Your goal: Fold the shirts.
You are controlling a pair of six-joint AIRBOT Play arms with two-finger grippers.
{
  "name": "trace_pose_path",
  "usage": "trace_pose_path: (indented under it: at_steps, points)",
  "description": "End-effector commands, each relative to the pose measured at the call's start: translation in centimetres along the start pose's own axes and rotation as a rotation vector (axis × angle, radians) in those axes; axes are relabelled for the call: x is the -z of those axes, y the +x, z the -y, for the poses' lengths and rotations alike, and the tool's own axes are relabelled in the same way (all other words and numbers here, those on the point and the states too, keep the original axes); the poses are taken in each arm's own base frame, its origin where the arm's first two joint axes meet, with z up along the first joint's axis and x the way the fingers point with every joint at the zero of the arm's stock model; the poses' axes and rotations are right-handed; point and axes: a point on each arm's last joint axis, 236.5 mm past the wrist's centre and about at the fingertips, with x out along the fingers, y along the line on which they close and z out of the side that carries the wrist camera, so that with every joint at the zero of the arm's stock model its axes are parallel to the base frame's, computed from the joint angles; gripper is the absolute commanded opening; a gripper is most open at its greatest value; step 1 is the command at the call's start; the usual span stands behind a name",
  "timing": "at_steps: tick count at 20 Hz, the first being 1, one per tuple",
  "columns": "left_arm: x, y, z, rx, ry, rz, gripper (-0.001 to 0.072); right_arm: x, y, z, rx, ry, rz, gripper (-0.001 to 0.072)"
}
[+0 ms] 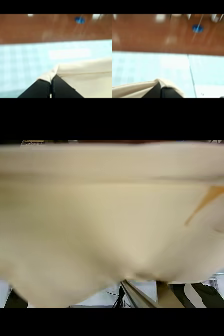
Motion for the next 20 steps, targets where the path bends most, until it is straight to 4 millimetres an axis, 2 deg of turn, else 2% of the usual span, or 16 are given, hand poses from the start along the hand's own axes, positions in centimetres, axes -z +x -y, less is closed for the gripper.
trace_pose_path:
  at_steps: [1,4,6,8,10,12,14,17,20]
  points:
    - [5.6,6.8,-4.2,-0.002,-0.147,-0.206,0.0019,3.5,9.3,-0.7,-0.110,0.022,-0.281,0.0028]
    - [8.2,13.9,-7.6,0.024,-0.256,-0.248,0.0019,5.6,19.2,-2.3,-0.238,0.096,-0.420,0.0028]
    - [9.9,18.4,-10.4,0.015,-0.317,-0.291,0.0019,7.2,24.5,-3.3,-0.298,0.139,-0.478,0.0028]
    - [11.4,22.7,-13.0,0.010,-0.353,-0.345,0.0019,8.4,29.3,-3.7,-0.287,0.123,-0.488,0.0028]
    - [13.2,26.8,-14.7,0.042,-0.403,-0.391,0.0020,9.5,33.6,-5.4,-0.301,0.113,-0.486,0.0028]
    - [15.2,30.6,-15.8,0.084,-0.459,-0.424,0.0020,10.2,37.1,-7.4,-0.317,0.108,-0.461,0.0029]
    - [16.9,33.2,-17.3,0.085,-0.482,-0.437,0.0020,10.7,40.2,-8.7,-0.319,0.109,-0.429,0.0028]
    - [18.3,35.9,-20.1,0.034,-0.454,-0.411,0.0020,12.1,43.9,-8.9,-0.296,0.163,-0.416,0.0029]
    - [18.6,37.9,-20.6,0.018,-0.354,-0.377,0.0020,15.4,46.6,-9.1,-0.288,0.191,-0.475,0.0029]
